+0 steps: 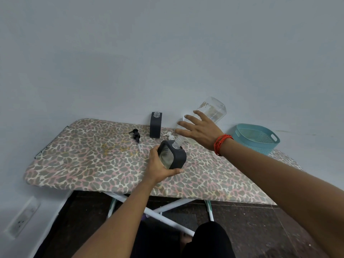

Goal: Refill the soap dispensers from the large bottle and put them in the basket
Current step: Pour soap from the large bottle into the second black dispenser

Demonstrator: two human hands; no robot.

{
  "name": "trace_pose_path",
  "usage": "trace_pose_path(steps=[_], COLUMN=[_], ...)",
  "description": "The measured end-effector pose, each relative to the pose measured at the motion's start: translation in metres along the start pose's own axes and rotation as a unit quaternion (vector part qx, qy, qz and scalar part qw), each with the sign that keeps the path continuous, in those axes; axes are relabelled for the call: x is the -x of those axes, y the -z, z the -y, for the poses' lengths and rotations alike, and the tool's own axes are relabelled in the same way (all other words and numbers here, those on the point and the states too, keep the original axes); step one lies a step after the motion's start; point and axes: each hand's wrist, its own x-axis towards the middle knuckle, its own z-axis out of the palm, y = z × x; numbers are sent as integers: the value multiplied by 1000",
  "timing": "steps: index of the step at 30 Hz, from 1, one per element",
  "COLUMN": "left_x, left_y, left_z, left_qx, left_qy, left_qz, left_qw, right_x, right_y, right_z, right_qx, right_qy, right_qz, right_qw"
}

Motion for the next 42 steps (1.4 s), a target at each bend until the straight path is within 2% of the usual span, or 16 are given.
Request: trace_pose_path(steps=[8,32,42], left_x=[-3,-4,-5], left_y=[0,-3,-3], left_z=[1,6,6], left_qx=[2,32,38], left_qy=[24,15,9], left_qz=[3,-1,-6], left_qw=[1000,999,999], right_x=[-13,-16,-22], right_y=[8,32,22], right_z=[1,-11,8], right_qx=[28,84,98], right_qy=[20,40,51], right_qz=[-5,-32,-31], right_qw=[999,995,993])
